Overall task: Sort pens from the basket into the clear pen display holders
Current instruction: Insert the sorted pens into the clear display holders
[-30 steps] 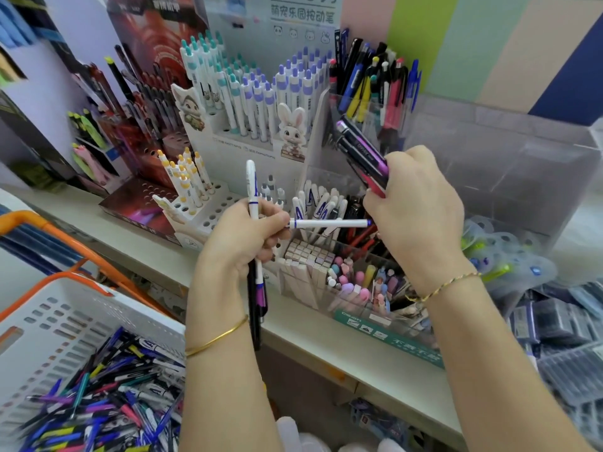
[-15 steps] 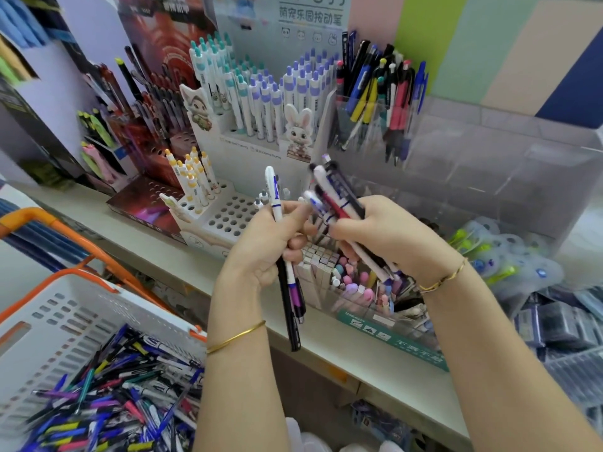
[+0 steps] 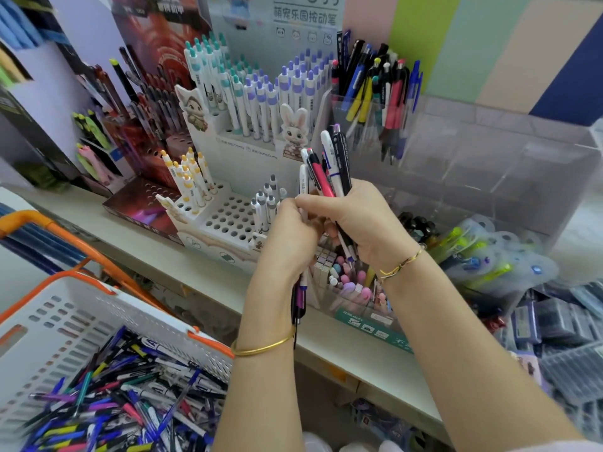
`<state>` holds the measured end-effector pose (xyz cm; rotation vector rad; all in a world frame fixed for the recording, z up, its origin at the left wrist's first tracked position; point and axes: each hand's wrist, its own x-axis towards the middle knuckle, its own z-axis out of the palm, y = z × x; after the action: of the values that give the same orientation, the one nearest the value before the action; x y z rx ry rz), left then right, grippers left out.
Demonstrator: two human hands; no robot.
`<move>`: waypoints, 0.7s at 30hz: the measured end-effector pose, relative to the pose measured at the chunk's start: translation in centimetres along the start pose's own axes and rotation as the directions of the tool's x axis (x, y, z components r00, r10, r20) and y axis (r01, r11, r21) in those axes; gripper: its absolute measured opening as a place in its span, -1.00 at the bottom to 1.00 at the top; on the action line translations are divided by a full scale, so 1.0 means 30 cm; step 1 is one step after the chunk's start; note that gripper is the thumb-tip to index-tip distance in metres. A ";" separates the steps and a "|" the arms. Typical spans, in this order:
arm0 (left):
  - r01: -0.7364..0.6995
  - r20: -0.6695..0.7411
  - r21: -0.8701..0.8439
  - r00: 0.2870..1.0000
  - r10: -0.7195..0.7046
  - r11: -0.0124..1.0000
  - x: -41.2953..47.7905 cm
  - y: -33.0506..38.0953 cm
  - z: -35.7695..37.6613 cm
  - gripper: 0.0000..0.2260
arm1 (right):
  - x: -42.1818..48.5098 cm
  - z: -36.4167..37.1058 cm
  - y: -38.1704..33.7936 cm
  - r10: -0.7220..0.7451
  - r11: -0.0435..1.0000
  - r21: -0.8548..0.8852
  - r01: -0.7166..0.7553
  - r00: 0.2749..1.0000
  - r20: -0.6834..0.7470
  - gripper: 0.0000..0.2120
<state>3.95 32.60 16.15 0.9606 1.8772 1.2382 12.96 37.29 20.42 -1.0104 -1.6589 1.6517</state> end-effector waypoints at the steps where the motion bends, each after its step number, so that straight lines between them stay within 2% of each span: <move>1: -0.008 -0.007 0.003 1.000 0.008 1.000 -0.001 0.002 0.003 -0.75 | 0.001 0.002 0.003 0.010 1.000 0.000 -0.010 1.000 -0.007 -0.84; 6: 0.020 0.026 -0.025 0.999 -0.019 0.999 0.006 0.002 0.002 -0.72 | 0.000 0.001 0.007 0.050 0.998 0.042 -0.048 0.998 -0.030 -0.89; 12: 0.087 0.126 -0.106 0.989 -0.073 0.991 0.014 0.008 -0.017 -0.89 | -0.005 0.002 0.009 0.040 0.994 0.106 -0.031 0.996 -0.081 -0.88; 18: 0.151 0.292 -0.280 0.954 -0.066 0.948 -0.003 0.016 -0.024 -0.72 | 0.010 0.001 0.011 0.070 0.988 0.146 -0.057 0.994 -0.089 -0.87; 21: 0.164 0.291 -0.303 0.954 -0.072 0.939 0.001 0.010 -0.025 -0.84 | 0.027 -0.013 0.008 0.070 0.980 0.197 -0.043 0.989 -0.131 -0.88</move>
<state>3.36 32.37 16.66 0.7821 1.4375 1.2222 12.86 38.15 20.12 -1.0570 -1.3632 1.7025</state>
